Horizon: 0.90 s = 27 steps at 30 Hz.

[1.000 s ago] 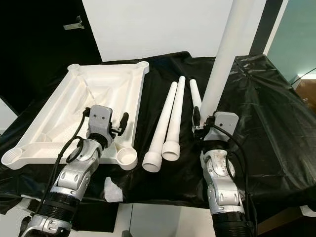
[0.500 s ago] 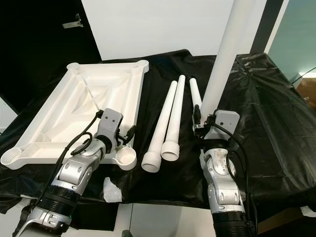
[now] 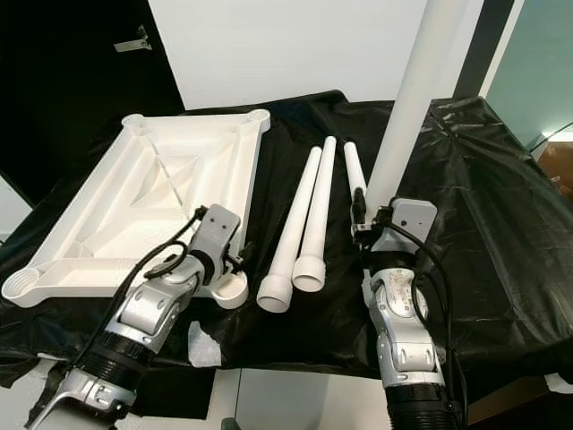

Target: Building children table

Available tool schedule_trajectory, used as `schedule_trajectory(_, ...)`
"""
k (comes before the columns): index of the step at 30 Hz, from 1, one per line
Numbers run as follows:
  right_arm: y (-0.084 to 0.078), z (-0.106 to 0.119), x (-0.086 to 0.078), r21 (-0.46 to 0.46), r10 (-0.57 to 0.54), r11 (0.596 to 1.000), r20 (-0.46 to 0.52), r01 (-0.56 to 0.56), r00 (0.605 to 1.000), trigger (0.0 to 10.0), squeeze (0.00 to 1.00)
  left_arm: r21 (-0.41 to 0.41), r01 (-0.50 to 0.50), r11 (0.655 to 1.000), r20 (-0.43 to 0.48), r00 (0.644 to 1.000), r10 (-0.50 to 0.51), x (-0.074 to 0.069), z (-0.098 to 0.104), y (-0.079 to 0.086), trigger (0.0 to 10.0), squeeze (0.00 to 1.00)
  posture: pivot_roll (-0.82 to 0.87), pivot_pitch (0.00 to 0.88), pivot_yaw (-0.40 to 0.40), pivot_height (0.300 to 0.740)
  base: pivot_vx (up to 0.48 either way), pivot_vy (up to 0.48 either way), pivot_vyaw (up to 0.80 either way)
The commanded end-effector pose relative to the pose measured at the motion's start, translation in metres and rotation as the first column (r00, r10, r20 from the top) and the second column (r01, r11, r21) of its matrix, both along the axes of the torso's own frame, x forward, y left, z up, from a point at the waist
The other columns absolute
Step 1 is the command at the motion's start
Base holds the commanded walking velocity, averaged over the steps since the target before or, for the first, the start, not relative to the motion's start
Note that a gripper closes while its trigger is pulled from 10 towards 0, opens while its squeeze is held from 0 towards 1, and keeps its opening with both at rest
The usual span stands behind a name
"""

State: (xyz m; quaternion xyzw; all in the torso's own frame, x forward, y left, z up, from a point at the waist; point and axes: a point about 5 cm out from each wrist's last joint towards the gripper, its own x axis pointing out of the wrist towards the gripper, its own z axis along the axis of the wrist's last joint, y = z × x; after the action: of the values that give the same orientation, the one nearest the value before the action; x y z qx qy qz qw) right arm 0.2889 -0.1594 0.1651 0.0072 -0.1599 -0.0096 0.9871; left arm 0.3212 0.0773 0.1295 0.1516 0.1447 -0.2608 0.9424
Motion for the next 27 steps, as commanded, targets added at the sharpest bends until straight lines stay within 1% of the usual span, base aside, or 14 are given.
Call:
schedule_trajectory(1,0.000,0.004,0.000,0.000,-0.001,1.000,0.014,0.001,1.000,10.0,0.00,-0.031,0.108,0.994,-0.033,0.994,-0.109,-0.001,0.002,-0.008,10.0,0.00,-0.09,0.013,0.074,0.740,0.000,0.000,0.00)
schedule_trajectory(3,-0.001,0.005,0.001,0.000,-0.005,1.000,0.015,0.005,1.000,10.0,0.00,-0.071,0.115,0.991,-0.040,0.992,-0.118,0.001,0.004,-0.017,10.0,0.00,-0.09,0.013,0.073,0.740,0.000,0.000,0.00)
schedule_trajectory(4,-0.001,0.005,0.001,0.000,-0.005,1.000,0.015,0.005,1.000,10.0,0.00,-0.071,0.115,0.991,-0.040,0.992,-0.118,0.001,0.004,-0.017,10.0,0.00,-0.09,0.013,0.073,0.740,0.000,0.000,0.00)
schedule_trajectory(5,-0.002,0.006,0.002,0.001,-0.009,1.000,0.017,0.009,1.000,10.0,0.00,-0.074,0.131,0.989,-0.054,0.989,-0.135,0.002,0.002,-0.023,10.0,0.00,-0.10,0.012,0.073,0.740,0.000,0.000,0.00)
schedule_trajectory(6,-0.002,0.006,0.002,0.001,-0.009,1.000,0.017,0.009,1.000,10.0,0.00,-0.074,0.131,0.989,-0.054,0.989,-0.135,0.002,0.002,-0.023,10.0,0.00,-0.10,0.012,0.073,0.740,0.000,0.000,0.00)
schedule_trajectory(7,-0.002,0.006,0.003,0.001,-0.011,1.000,0.018,0.011,1.000,10.0,0.00,-0.078,0.155,0.985,-0.065,0.985,-0.160,0.001,0.001,-0.029,10.0,0.00,-0.10,0.011,0.074,0.740,0.000,0.000,0.00)
schedule_trajectory(10,-0.002,0.006,0.003,0.001,-0.011,1.000,0.018,0.011,1.000,10.0,0.00,-0.078,0.155,0.985,-0.065,0.985,-0.160,0.001,0.001,-0.029,10.0,0.00,-0.10,0.011,0.074,0.740,0.000,0.000,0.00)
schedule_trajectory(11,-0.002,0.006,0.003,0.000,-0.012,1.000,0.018,0.012,1.000,10.0,0.00,-0.082,0.171,0.982,-0.073,0.982,-0.177,0.000,-0.001,-0.032,10.0,0.00,-0.10,0.011,0.074,0.740,0.000,0.000,0.00)
schedule_trajectory(15,-0.005,0.006,0.002,0.004,-0.028,1.000,0.018,0.028,0.999,10.0,0.00,-0.064,0.200,0.978,-0.093,0.974,-0.206,-0.002,-0.006,-0.040,10.0,0.00,-0.10,0.011,0.079,0.740,0.000,0.000,0.00)
schedule_trajectory(16,-0.006,0.006,0.002,0.005,-0.033,0.999,0.019,0.033,0.999,10.0,0.00,-0.041,0.197,0.979,-0.095,0.975,-0.201,-0.001,-0.007,-0.041,10.0,0.00,-0.10,0.010,0.080,0.740,0.000,0.000,0.00)
schedule_trajectory(18,-0.006,0.007,0.003,0.006,-0.035,0.999,0.020,0.035,0.999,10.0,0.00,-0.016,0.158,0.987,-0.073,0.985,-0.159,0.005,-0.006,-0.040,10.0,0.00,-0.10,0.009,0.080,0.740,0.000,0.000,0.00)
schedule_trajectory(22,-0.005,0.007,0.003,0.005,-0.032,0.999,0.020,0.032,0.999,10.0,0.00,-0.015,0.104,0.994,-0.015,0.994,-0.105,0.014,0.002,-0.034,10.0,0.00,-0.10,0.006,0.081,0.740,0.000,0.000,0.00)
schedule_trajectory(25,-0.004,0.006,0.003,0.006,-0.029,1.000,0.019,0.029,0.999,10.0,0.00,-0.069,0.108,0.992,0.068,0.992,-0.103,0.017,0.018,-0.032,10.0,0.00,-0.10,0.004,0.081,0.740,0.000,0.000,0.00)
schedule_trajectory(27,-0.004,0.006,0.003,0.005,-0.028,1.000,0.019,0.028,0.999,10.0,0.00,-0.086,0.122,0.989,0.087,0.990,-0.115,0.017,0.022,-0.033,10.0,0.00,-0.10,0.003,0.080,0.740,0.000,0.000,0.00)
